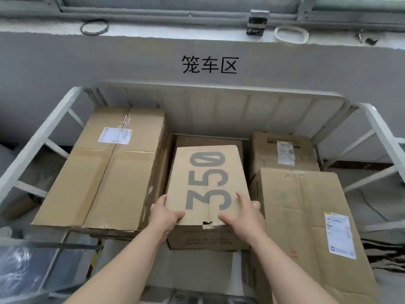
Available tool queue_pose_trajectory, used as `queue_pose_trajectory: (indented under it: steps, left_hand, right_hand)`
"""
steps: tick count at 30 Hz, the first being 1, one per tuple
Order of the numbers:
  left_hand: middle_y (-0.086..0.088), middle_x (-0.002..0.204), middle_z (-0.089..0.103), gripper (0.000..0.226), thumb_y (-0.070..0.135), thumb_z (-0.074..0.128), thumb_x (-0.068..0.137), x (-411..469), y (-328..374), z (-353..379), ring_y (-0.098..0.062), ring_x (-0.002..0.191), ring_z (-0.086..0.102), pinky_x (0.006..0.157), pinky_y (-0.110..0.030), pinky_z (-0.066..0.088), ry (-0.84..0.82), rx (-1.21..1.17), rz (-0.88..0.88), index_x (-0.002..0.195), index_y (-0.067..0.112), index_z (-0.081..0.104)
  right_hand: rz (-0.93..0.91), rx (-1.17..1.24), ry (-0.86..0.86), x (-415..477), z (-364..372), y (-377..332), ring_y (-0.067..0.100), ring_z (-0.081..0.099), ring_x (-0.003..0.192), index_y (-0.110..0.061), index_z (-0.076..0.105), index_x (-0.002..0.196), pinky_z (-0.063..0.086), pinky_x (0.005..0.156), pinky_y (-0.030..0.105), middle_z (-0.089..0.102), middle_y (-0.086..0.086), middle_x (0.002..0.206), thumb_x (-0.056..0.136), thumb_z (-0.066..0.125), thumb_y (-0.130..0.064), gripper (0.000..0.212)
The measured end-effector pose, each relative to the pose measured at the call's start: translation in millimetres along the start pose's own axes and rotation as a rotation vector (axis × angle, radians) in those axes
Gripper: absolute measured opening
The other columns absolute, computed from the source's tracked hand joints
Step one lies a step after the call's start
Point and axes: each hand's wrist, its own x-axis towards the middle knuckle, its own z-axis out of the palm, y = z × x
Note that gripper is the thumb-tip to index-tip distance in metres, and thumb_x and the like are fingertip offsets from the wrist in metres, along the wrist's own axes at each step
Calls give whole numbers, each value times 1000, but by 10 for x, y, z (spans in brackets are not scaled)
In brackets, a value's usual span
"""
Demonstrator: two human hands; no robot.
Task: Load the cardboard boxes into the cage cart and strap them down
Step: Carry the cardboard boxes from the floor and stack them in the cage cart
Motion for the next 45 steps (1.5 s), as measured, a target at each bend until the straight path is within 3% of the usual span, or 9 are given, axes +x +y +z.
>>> queue_pose_trajectory:
  steps: [12,15,21,24,26,28,31,36,45]
  left_hand:
    - [-6,130,38,85,12,71,83,667,-296,117,-27,112,55,93,-30,44,-57,299,-19,151,29,23]
    - [-5,125,37,88,12,69,82,709,-385,154,-29,104,57,90,-41,54,-67,352,-34,150,35,18]
    - [-9,136,33,94,17,71,83,743,-419,201,-32,115,51,97,-42,49,-81,468,-49,152,32,9]
    - [-10,138,30,97,22,71,84,709,-361,199,-32,118,49,97,-44,49,-113,524,-66,153,29,4]
    - [-11,141,30,91,26,68,86,643,-310,187,-31,124,44,101,-42,45,-111,604,-57,153,23,7]
    - [-10,144,31,77,31,64,89,540,-232,152,-30,129,39,102,-40,42,-97,699,4,150,18,18]
    - [-6,147,35,57,36,54,94,351,-36,65,-28,131,38,101,-38,40,-92,831,142,144,17,34]
    - [0,143,47,47,38,46,98,-50,480,-35,-23,128,44,101,-37,41,-59,957,415,142,22,44]
    - [4,132,58,41,40,51,96,-1040,1315,207,-17,109,61,86,-29,54,21,862,844,135,28,52]
  right_hand:
    - [144,-1,-9,676,842,81,27,59,103,-38,1,149,52,91,35,31,7,131,65,80,-51,116]
    - [161,-58,-42,744,929,125,25,61,97,-40,-8,148,55,83,34,31,9,134,68,80,-50,120]
    - [151,-142,-60,811,974,161,24,60,97,-36,-14,151,47,72,27,30,12,140,75,76,-48,118]
    - [135,-149,-87,809,960,156,26,59,105,-36,-13,151,48,77,30,28,12,143,77,75,-46,115]
    - [130,-149,-97,769,923,147,29,51,121,-34,-6,152,48,94,36,24,11,149,79,73,-46,108]
    - [115,-164,-78,689,844,132,29,33,139,-29,5,154,37,110,43,16,10,157,83,69,-45,97]
    - [73,-184,9,535,634,100,26,18,146,-21,17,153,22,118,40,15,7,161,90,63,-41,81]
    - [9,-227,174,192,68,32,23,16,147,-17,25,152,13,121,37,22,5,159,94,58,-35,68]
    - [-52,-242,445,-678,-1044,201,21,18,147,-17,32,149,11,121,37,30,1,156,95,56,-34,61]
